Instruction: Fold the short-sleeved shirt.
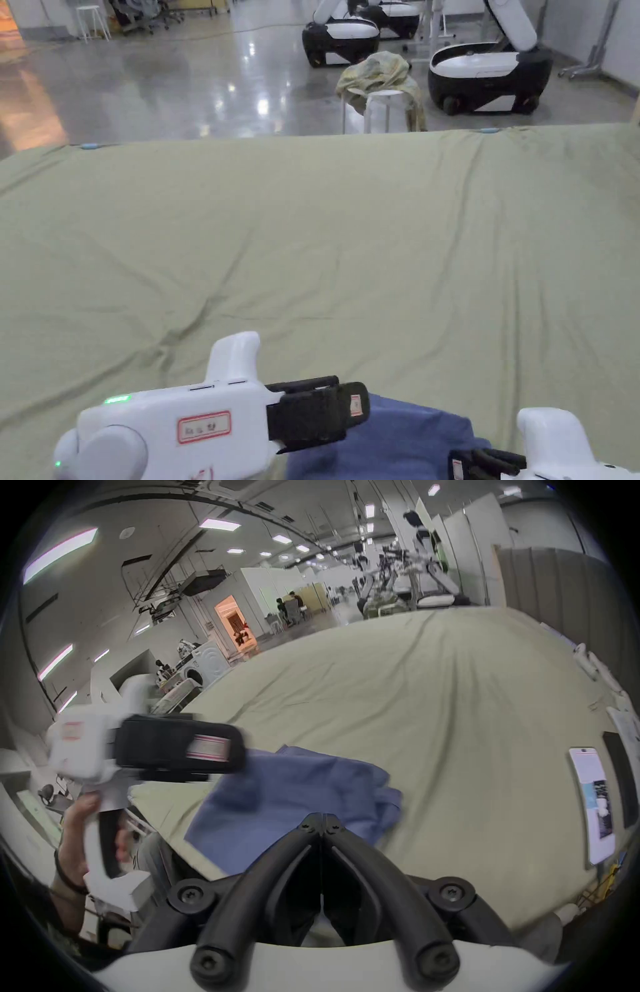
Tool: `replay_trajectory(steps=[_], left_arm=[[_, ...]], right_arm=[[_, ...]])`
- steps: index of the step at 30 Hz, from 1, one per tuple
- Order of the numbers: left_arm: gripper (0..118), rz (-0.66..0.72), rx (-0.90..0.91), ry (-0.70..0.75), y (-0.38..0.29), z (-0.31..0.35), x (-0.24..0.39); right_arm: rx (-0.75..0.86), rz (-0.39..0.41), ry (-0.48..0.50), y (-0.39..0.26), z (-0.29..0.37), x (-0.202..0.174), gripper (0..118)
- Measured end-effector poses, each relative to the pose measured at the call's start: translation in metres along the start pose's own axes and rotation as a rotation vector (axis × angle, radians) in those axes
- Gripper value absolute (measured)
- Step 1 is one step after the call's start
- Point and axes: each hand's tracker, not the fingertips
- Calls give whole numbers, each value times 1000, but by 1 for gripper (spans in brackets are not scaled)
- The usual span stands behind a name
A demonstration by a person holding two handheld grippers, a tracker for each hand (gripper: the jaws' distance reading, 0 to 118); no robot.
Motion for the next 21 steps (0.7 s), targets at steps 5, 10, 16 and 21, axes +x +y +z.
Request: replay_trajectory(steps=[5, 10, 16, 21], left_arm=[[63, 91, -23, 115, -7, 30, -53], [64, 336, -26, -158, -24, 19, -90], [69, 472, -63, -350, -40, -31, -107], [68, 464, -70, -330, -41, -45, -105]], right_arm=[[-106, -162, 11, -2, -22, 27, 0], [-107, -130, 23, -4, -24, 31, 0], [-97, -123, 16, -7, -22, 31, 0], [-91, -124, 11, -7, -22, 28, 0]])
